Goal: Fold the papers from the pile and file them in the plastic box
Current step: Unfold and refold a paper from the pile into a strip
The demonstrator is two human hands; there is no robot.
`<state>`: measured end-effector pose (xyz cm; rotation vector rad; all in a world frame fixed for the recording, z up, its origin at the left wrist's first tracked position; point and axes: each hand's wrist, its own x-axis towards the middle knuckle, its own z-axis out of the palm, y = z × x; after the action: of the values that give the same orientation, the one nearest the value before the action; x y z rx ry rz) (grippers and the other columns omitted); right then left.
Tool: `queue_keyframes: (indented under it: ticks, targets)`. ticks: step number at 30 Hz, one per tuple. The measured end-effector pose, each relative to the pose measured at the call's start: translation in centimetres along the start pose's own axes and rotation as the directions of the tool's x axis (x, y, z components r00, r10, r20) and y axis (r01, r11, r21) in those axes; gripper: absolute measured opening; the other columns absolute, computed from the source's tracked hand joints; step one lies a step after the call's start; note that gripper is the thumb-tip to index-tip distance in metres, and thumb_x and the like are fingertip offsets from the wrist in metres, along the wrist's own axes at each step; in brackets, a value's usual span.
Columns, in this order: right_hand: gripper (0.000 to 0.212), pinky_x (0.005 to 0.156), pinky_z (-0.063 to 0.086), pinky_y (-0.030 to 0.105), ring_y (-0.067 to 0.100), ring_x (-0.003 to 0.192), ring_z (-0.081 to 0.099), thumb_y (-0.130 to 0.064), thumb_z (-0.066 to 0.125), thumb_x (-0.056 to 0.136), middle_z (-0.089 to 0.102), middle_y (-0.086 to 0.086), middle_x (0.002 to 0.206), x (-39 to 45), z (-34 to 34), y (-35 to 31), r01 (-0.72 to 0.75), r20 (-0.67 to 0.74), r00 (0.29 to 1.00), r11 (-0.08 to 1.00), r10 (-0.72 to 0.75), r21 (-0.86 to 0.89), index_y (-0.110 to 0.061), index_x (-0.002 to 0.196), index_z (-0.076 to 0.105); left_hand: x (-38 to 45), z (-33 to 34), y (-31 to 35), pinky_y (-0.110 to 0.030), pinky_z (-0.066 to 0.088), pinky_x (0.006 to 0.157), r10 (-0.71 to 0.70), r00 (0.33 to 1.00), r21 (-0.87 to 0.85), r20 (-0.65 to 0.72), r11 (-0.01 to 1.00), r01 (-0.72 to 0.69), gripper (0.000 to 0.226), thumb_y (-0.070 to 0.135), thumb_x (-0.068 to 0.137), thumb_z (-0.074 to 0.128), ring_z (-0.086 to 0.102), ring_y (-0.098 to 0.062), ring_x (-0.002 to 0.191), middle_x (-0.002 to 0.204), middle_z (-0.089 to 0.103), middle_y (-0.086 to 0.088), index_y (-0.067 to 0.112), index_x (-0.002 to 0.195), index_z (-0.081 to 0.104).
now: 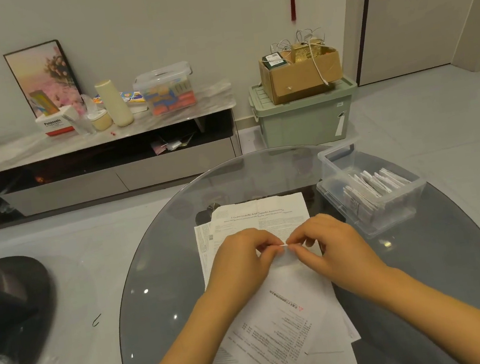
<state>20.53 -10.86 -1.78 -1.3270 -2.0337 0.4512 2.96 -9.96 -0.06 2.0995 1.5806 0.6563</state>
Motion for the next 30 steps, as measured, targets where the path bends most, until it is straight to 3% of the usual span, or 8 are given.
queue_keyframes:
  ticks: [8,14,19,23,26,28,30]
  targets:
    - [0.002,0.067,0.037,0.01,-0.001,0.078,0.049,-0.022,0.063,0.086,0.054,-0.017,0.077,0.7,-4.4,0.9,-0.043,-0.079,0.996,0.996,0.036,-0.078,-0.022,0.085,0.065,2.7,0.2,4.4,-0.008,0.039,0.07,0.011,0.998,-0.08,-0.059,0.997,-0.015,0.009,0.027,0.088,0.064,0.059,-0.006,0.084,0.094,0.068,0.009,0.024,0.092,0.072]
    - [0.005,0.067,0.038,0.014,0.003,0.074,0.05,-0.018,0.065,0.084,0.056,-0.012,0.075,0.9,-8.3,2.2,-0.099,-0.179,0.981,0.991,0.081,-0.093,-0.021,0.08,0.064,5.7,0.5,8.1,-0.01,0.042,0.069,0.115,0.99,-0.082,-0.082,0.989,-0.121,0.007,0.023,0.085,0.067,0.058,-0.004,0.078,0.083,0.069,0.01,0.023,0.084,0.074]
    - [0.005,0.064,0.042,0.018,0.006,0.07,0.053,-0.016,0.065,0.083,0.059,-0.01,0.074,1.5,-10.6,3.6,-0.182,-0.298,0.943,0.979,0.148,-0.089,-0.019,0.079,0.066,8.1,1.6,10.1,0.0,0.04,0.069,0.161,0.981,-0.172,-0.104,0.969,-0.178,0.018,0.023,0.084,0.069,0.057,0.002,0.077,0.089,0.065,0.012,0.022,0.102,0.071]
    - [0.005,0.064,0.045,0.024,0.011,0.068,0.055,-0.013,0.064,0.083,0.062,-0.003,0.075,1.9,-12.0,5.2,-0.303,-0.444,0.865,0.949,0.234,-0.091,-0.015,0.08,0.067,9.6,2.7,10.8,-0.009,0.045,0.076,0.18,0.98,-0.203,-0.082,0.96,-0.193,0.022,0.023,0.087,0.066,0.059,-0.004,0.084,0.095,0.065,0.007,0.022,0.109,0.064]
    - [0.005,0.068,0.048,0.03,0.016,0.069,0.057,-0.012,0.063,0.084,0.064,0.0,0.077,2.1,-12.8,6.4,-0.383,-0.534,0.791,0.923,0.3,-0.049,-0.012,0.082,0.067,10.9,3.9,11.3,-0.021,0.046,0.087,0.256,0.966,-0.083,0.036,0.964,-0.253,0.019,0.024,0.093,0.055,0.057,-0.006,0.092,0.105,0.067,0.005,0.02,0.107,0.067]
    - [0.006,0.069,0.05,0.032,0.017,0.07,0.059,-0.012,0.062,0.085,0.065,0.001,0.075,2.2,-13.2,7.2,-0.426,-0.549,0.765,0.904,0.336,-0.041,-0.011,0.082,0.067,11.7,5.1,11.9,-0.03,0.037,0.101,0.35,0.927,0.038,0.137,0.933,-0.358,0.026,0.022,0.095,0.048,0.053,-0.009,0.108,0.117,0.065,0.006,0.021,0.114,0.066]
    - [0.007,0.069,0.05,0.031,0.018,0.07,0.06,-0.012,0.061,0.085,0.066,0.001,0.074,2.2,-13.2,7.4,-0.453,-0.538,0.76,0.891,0.365,-0.034,-0.011,0.081,0.067,12.2,5.8,12.2,-0.034,0.026,0.105,0.419,0.882,0.14,0.217,0.88,-0.453,0.032,0.019,0.094,0.043,0.047,-0.012,0.116,0.123,0.061,0.006,0.021,0.119,0.063]
